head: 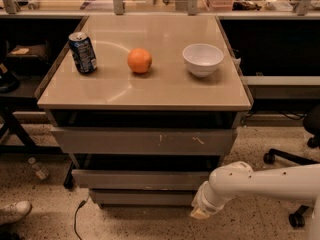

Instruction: Close middle drawer

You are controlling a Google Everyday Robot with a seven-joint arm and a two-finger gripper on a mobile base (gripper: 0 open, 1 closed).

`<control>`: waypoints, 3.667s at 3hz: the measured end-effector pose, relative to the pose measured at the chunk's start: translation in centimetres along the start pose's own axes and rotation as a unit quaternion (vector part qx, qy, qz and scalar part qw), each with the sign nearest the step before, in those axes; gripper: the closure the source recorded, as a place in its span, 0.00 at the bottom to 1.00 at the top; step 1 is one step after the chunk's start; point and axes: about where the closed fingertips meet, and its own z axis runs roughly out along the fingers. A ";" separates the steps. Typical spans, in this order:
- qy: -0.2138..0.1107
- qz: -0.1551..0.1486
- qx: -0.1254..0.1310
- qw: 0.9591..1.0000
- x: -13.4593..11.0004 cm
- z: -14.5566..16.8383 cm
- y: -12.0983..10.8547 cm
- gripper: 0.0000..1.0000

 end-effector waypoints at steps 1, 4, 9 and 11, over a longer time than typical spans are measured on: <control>-0.002 -0.005 0.010 1.000 -0.6 0.5 -1.7 0.85; 0.003 0.002 0.074 0.997 -2.0 0.0 -7.1 1.00; 0.008 0.013 0.096 0.995 -1.9 -0.6 -8.2 0.13; 0.008 0.013 0.096 0.995 -1.9 -0.6 -8.2 0.00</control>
Offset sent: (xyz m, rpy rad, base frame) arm 0.0746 0.0110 -0.0024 -0.0125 -0.1130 -0.0139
